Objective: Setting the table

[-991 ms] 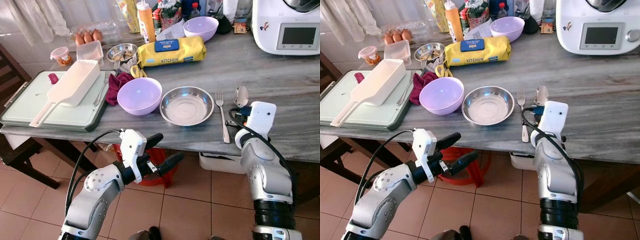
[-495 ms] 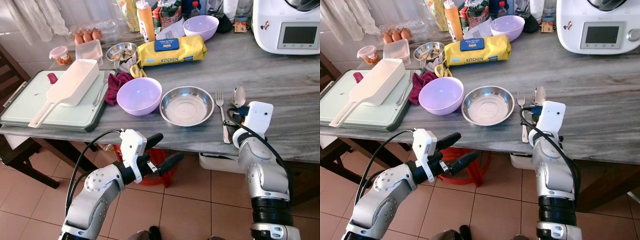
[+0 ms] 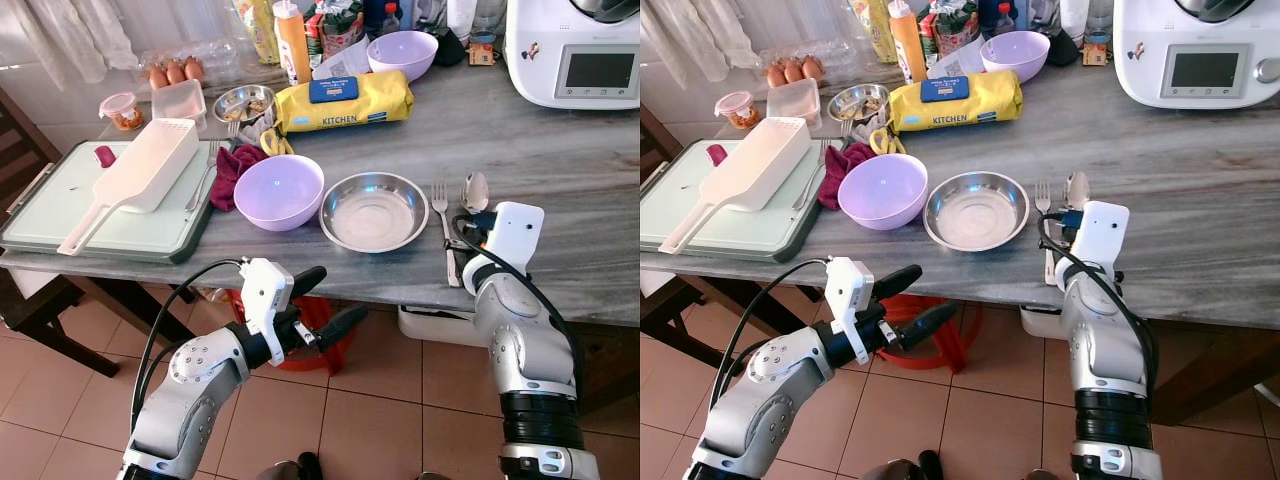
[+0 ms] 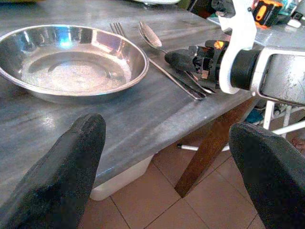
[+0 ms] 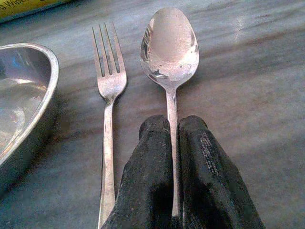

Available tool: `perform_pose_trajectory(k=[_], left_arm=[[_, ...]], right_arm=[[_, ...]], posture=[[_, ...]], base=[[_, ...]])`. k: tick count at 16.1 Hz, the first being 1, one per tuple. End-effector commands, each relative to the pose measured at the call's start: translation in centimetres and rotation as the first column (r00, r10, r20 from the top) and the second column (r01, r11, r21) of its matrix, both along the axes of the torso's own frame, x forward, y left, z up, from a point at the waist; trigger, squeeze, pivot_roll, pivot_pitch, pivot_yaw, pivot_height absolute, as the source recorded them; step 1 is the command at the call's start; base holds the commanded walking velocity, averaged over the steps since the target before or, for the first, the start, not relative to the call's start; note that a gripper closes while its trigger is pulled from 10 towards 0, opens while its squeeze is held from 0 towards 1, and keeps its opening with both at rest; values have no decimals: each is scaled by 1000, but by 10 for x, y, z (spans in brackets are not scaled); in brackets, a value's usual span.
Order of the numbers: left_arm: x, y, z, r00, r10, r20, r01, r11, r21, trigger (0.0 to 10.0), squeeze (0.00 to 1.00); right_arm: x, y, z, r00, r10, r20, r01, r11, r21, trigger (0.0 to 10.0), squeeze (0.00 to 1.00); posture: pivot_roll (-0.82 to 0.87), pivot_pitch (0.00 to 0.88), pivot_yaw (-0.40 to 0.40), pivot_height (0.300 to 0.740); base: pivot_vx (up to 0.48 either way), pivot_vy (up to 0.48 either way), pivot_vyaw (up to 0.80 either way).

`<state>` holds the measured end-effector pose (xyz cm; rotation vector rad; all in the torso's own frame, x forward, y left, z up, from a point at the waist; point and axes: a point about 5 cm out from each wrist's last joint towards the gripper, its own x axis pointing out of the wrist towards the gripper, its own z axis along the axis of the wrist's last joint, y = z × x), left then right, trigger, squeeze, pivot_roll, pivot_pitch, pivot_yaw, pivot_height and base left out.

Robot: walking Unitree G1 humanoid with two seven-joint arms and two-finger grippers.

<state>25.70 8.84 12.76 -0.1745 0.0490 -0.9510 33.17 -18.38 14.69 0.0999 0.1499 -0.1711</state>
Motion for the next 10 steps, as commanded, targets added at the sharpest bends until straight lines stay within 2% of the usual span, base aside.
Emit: perform_pose_trajectory(k=[1,10], left_arm=[[1,3,-1,1000,12,3,-12,1000,21,10000,0],[1,3,-3,1000,13,0,-13,999,32,10000,0]], right_arm=[[1,0,-4,1000,-4,-19,4,1000,14,10000,0],[-1,-6,-9,998,8,-64,-9,1000,-20,10000,0]], posture=[[-99,151,163,740],[-99,153,166,740]], base=[[0,0,0],[0,0,0]])
